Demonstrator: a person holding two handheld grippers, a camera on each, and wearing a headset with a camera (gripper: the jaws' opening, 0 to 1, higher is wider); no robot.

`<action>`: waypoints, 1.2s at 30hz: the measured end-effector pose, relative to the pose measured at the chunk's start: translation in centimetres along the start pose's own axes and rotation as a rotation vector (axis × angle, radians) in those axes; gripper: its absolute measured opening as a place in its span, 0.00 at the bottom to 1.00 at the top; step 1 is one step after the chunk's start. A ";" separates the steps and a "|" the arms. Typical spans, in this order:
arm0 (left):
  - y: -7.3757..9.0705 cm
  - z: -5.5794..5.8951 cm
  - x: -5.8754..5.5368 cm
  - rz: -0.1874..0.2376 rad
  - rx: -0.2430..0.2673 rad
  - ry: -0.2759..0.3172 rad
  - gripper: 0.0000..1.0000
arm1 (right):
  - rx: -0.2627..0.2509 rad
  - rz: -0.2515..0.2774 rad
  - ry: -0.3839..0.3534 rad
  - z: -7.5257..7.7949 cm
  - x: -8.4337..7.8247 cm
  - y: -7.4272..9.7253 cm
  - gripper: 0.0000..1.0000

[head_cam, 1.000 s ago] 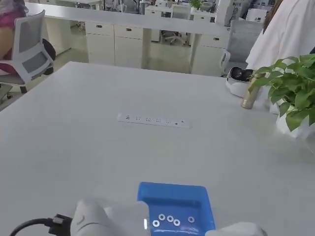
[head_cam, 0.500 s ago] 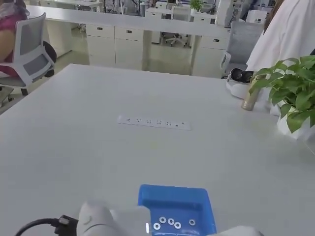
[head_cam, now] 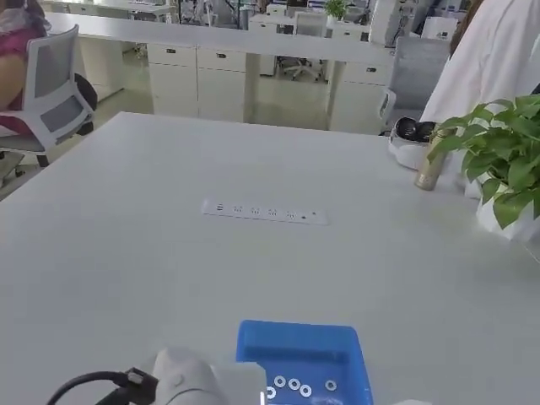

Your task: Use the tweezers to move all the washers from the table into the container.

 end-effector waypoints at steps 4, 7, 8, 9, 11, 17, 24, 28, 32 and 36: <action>-0.1 -0.1 -0.7 -0.032 -0.002 0.001 0.00 | -0.050 0.092 -0.093 -0.3 -0.2 0.8 0.24; -0.2 -0.2 -1.4 -0.059 -0.009 0.019 0.00 | -0.070 0.145 -0.161 -0.8 -0.7 2.5 0.26; -0.2 -0.2 -1.6 -0.062 -0.010 0.027 0.00 | -0.104 0.168 -0.173 -0.9 -0.9 3.4 0.27; -0.3 -0.3 -1.7 -0.064 -0.010 0.033 0.00 | -0.122 0.192 -0.187 -1.0 -1.0 4.1 0.28; -0.4 -0.4 -2.2 -0.077 -0.013 0.047 0.00 | -0.180 0.254 -0.262 -0.9 -1.1 6.0 0.28; -0.9 -0.9 -3.1 -0.138 -0.011 0.063 0.00 | -0.389 0.451 -0.427 0.0 -1.6 11.0 0.28; -2.1 -1.4 -3.8 -0.231 -0.016 0.045 0.00 | -0.560 0.534 -0.535 0.6 -2.3 14.0 0.32; -3.0 -1.7 -3.8 -0.249 -0.023 0.036 0.00 | -0.641 0.483 -0.584 0.7 -3.3 14.5 0.31; -4.1 -2.3 -3.6 -0.274 -0.025 0.004 0.00 | -0.673 0.487 -0.614 0.6 -3.6 14.8 0.32; -4.8 -2.7 -3.9 -0.294 -0.030 -0.017 0.00 | -0.692 0.518 -0.645 0.5 -3.9 15.2 0.32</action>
Point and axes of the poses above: the centre of the closed fingertips' face, and the gripper's own axes: y roughly backward along the fingers, z roughly to its right, x roughly out of its top, the point moved 8 cm from there along y, roughly backward along the fingers
